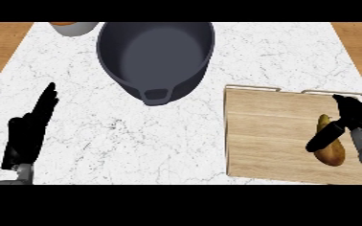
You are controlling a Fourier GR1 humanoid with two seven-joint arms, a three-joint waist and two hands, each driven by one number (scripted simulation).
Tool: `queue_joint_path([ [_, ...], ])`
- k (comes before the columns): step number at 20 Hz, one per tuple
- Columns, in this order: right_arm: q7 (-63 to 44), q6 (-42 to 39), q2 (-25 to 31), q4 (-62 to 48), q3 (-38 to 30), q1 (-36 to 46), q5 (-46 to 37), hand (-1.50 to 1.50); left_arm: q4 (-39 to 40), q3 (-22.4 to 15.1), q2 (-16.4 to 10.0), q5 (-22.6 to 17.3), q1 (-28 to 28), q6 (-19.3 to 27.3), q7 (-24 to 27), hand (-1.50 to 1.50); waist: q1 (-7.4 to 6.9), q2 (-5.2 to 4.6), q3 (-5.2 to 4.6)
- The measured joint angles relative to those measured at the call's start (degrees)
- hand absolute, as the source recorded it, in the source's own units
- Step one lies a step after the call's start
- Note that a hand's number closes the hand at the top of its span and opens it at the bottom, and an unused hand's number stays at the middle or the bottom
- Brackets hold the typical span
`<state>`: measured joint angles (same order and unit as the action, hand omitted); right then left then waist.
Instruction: Pick the pear from the tray and place it in the pot
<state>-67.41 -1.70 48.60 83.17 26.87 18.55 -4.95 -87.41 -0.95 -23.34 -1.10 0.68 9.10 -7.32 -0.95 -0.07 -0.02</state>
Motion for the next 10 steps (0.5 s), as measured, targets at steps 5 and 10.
queue_joint_path([
  [5,1.9,-0.8,-2.0,-4.3,-0.7,0.2,-2.1,-1.5,-0.6,1.0,0.0,-0.1,1.5,-1.0,0.5,0.0,0.3,0.04,-0.01],
  [10,3.3,-1.4,-4.6,-8.2,-2.1,0.4,-4.1,-1.5,0.4,1.5,1.1,0.8,0.8,-1.2,0.6,0.0,0.53,0.08,-0.04],
])
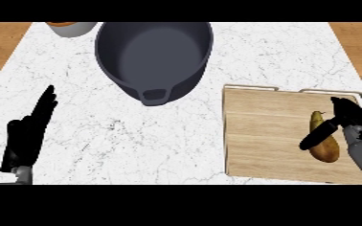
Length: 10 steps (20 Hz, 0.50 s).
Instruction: Pick the pear from the tray and place it in the pot
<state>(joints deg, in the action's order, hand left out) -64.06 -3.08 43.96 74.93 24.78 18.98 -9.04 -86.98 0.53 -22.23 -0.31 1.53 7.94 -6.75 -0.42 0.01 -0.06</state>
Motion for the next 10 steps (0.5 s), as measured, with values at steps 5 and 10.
queue_joint_path([
  [5,1.9,-1.8,-1.5,-0.6,-0.9,-0.9,-2.5,1.5,0.6,0.9,0.9,0.7,0.3,-0.6,0.9,0.0,0.18,0.15,-0.18],
  [10,4.2,-3.6,-2.7,-2.7,-3.4,-0.6,-6.1,1.5,-0.3,2.1,1.2,1.2,0.5,-2.1,0.1,0.0,0.17,0.21,-0.26],
])
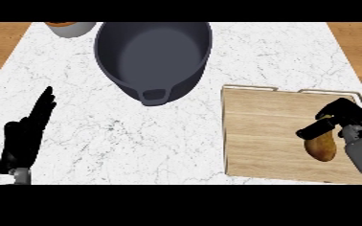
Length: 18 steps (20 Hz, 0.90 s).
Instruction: Pick the pear from the tray and place it in the pot
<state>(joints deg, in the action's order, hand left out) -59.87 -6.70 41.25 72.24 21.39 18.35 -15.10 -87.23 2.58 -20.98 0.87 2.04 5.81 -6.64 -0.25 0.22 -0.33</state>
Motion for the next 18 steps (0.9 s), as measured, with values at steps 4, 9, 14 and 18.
queue_joint_path([
  [4,1.2,-1.5,-2.9,3.6,2.5,0.9,-2.5,1.5,-0.4,0.7,-0.3,0.3,-0.4,-0.9,0.0,0.0,-0.44,0.09,-0.15],
  [9,7.7,-6.3,-14.2,12.4,15.8,8.6,-5.4,1.5,-0.9,-2.3,0.6,0.8,-3.0,-2.5,0.2,0.0,-7.8,-0.88,-0.07],
  [14,10.6,-9.9,-28.6,13.0,27.6,18.3,-9.2,1.5,-0.6,-4.2,1.4,1.5,-5.0,-3.0,-0.5,0.0,-9.42,-1.22,0.09],
  [18,10.5,-7.9,-36.4,9.8,33.8,26.8,-13.2,1.5,0.7,-3.4,1.2,1.7,-5.3,-2.5,-1.0,0.0,-7.29,-0.91,0.16],
])
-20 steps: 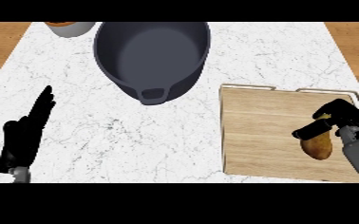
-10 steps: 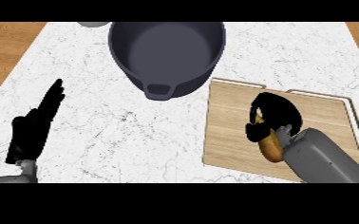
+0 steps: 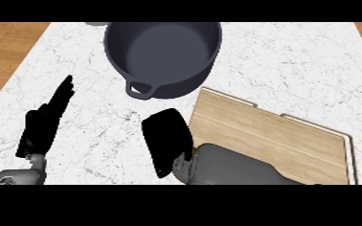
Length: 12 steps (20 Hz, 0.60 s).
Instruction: Pick the pear from the tray and place it in the pot
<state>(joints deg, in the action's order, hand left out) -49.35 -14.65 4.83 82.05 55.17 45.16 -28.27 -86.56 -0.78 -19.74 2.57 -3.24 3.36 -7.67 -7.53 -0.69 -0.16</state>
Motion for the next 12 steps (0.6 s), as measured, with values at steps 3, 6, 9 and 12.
queue_joint_path([
  [3,-1.8,3.3,-2.5,-0.1,2.6,6.4,-2.7,1.5,0.1,0.6,-0.1,0.2,0.5,0.5,0.0,0.0,1.38,0.39,0.03],
  [6,-3.7,8.4,-3.7,0.0,3.3,11.6,-7.0,1.5,0.4,1.1,0.1,0.3,0.4,1.1,-0.5,0.0,2.78,0.63,0.06],
  [9,-5.6,12.4,-4.2,-0.6,2.2,17.5,-9.7,1.5,0.8,1.8,0.0,0.1,0.8,1.1,-0.2,0.0,3.5,0.72,0.06],
  [12,-7.2,16.9,-4.5,-1.0,0.4,21.5,-9.3,1.5,1.4,2.2,0.1,0.2,0.9,1.2,0.2,0.0,4.0,0.69,0.06],
])
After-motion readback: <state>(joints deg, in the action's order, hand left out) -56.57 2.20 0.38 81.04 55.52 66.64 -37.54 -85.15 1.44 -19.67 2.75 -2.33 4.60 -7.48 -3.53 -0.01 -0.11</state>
